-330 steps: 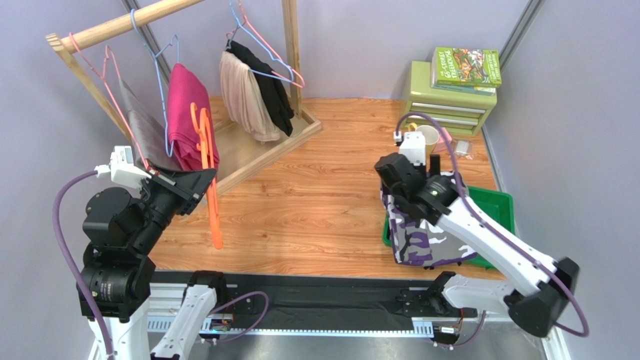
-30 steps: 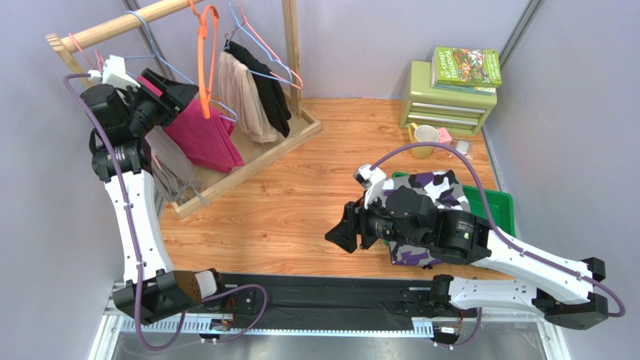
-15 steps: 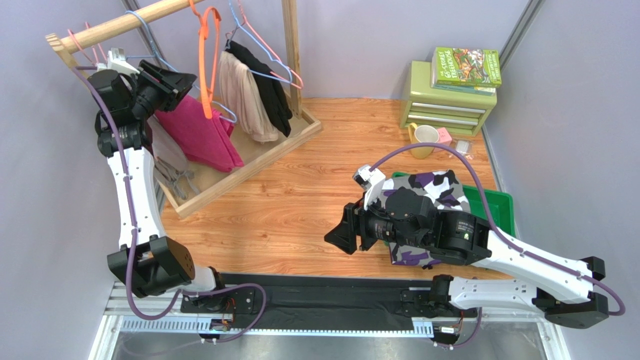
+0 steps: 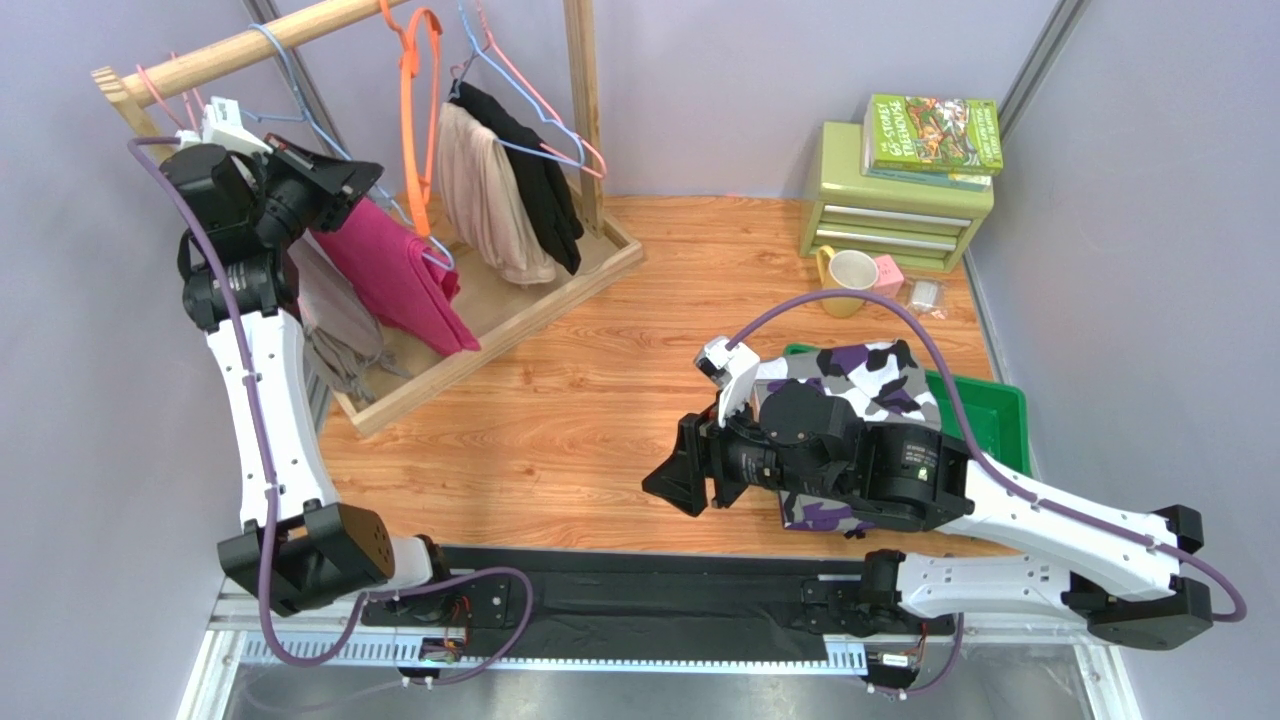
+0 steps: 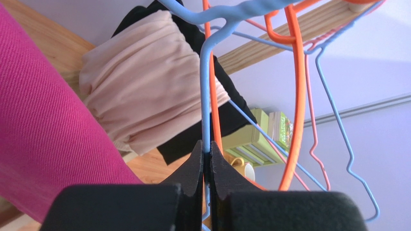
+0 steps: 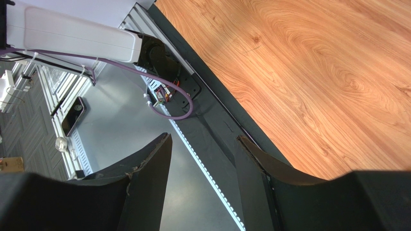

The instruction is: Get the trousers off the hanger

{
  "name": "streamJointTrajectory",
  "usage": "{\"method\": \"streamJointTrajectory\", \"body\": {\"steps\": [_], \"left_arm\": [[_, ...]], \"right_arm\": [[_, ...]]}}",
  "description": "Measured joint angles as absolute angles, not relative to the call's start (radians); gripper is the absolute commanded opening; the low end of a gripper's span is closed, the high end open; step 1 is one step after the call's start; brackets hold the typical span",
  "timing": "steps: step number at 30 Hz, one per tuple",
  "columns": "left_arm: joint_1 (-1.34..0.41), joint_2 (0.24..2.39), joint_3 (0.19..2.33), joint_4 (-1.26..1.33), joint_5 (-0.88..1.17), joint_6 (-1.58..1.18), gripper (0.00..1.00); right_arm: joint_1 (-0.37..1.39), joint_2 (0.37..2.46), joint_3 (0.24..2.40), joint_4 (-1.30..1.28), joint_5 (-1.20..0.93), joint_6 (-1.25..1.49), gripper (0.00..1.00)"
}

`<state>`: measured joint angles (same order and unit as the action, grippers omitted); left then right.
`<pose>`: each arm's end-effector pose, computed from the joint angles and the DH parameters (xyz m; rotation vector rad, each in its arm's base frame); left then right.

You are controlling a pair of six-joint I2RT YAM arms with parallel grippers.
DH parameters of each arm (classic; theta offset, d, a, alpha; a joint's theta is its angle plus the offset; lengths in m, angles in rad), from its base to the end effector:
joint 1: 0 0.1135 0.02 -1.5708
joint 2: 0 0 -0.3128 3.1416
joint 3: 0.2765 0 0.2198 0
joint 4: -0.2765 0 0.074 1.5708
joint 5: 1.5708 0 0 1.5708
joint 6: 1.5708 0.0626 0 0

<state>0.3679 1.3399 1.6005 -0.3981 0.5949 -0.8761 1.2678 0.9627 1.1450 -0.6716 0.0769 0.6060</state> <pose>0.2570 0.0615 0.5132 -0.6233 1.6507 -0.8791 0.0520 0.1501 0.4035 -0.6786 2.1347 1.0324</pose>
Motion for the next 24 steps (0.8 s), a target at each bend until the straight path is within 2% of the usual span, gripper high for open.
{"method": "streamJointTrajectory", "body": {"steps": [12,24], "left_arm": [[0.374,1.280,1.649,-0.522,0.595,-0.854,0.00],[0.373,1.288,1.801,-0.558,0.636,-0.822,0.00]], "right_arm": [[1.294,0.978,1.146,-0.660,0.078,0.606,0.55],[1.301,0.995,1.161,-0.661,0.085,0.606,0.56]]}}
